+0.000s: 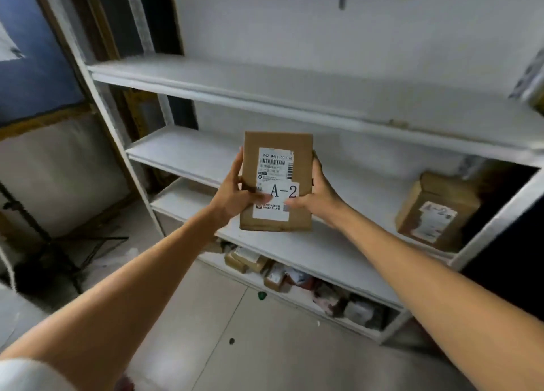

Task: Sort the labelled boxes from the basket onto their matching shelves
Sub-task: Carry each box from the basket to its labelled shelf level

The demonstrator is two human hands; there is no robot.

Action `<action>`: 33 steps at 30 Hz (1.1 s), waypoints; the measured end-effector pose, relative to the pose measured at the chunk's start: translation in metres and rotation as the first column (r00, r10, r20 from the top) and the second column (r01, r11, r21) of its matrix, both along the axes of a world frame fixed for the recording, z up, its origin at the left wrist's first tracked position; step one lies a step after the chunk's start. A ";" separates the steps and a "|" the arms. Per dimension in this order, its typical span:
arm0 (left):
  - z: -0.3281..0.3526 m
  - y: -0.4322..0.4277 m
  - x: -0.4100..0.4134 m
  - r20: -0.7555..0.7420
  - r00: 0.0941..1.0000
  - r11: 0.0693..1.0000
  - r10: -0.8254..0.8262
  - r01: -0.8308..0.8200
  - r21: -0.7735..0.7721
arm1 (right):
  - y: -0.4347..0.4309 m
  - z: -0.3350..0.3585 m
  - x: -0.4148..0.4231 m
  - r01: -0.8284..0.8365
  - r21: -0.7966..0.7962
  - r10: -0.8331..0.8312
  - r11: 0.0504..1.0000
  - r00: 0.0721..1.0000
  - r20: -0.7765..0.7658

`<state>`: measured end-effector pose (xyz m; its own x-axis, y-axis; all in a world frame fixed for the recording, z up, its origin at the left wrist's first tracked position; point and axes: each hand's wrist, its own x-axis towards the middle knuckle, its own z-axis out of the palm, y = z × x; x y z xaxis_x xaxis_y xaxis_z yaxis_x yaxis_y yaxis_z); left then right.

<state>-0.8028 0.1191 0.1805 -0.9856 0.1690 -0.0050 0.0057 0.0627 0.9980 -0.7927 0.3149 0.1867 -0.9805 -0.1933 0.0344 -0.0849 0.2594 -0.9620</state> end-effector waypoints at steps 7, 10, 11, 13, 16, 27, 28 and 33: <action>0.002 0.121 -0.009 -0.041 0.953 0.954 -0.300 0.299 -0.026 | 0.107 0.004 0.052 0.370 0.011 -0.370 0.929 0.927 0.064; 0.000 0.163 -0.005 -0.040 0.916 0.917 -0.399 0.399 -0.004 | 0.140 0.001 0.074 0.483 0.019 -0.483 0.875 0.870 0.103; -0.002 0.174 -0.003 -0.035 0.908 0.908 -0.418 0.418 0.003 | 0.149 -0.001 0.079 0.512 0.034 -0.513 0.858 0.852 0.104; -0.010 0.190 0.000 -0.029 0.898 0.898 -0.440 0.440 0.008 | 0.165 -0.007 0.086 0.557 0.084 -0.564 0.826 0.819 0.105; -0.030 0.207 -0.003 0.008 0.895 0.895 -0.446 0.446 -0.024 | 0.181 -0.021 0.093 0.599 0.161 -0.617 0.784 0.780 0.103; -0.095 0.233 -0.065 0.248 0.941 0.966 -0.229 0.251 -0.059 | 0.202 -0.089 -0.003 0.486 0.230 -0.528 0.843 0.830 0.179; -0.098 0.233 -0.076 0.262 0.941 0.970 -0.215 0.238 -0.059 | 0.203 -0.096 -0.018 0.476 0.225 -0.516 0.850 0.840 0.170; -0.112 0.235 -0.122 0.285 0.945 0.982 -0.164 0.184 -0.045 | 0.210 -0.115 -0.078 0.456 0.182 -0.486 0.871 0.852 0.194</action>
<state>-0.9245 0.3537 0.0684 -0.8985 0.3268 -0.2930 -0.2549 0.1549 0.9545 -0.8705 0.5250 0.0716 -0.9324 0.3062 -0.1919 0.2934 0.3314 -0.8967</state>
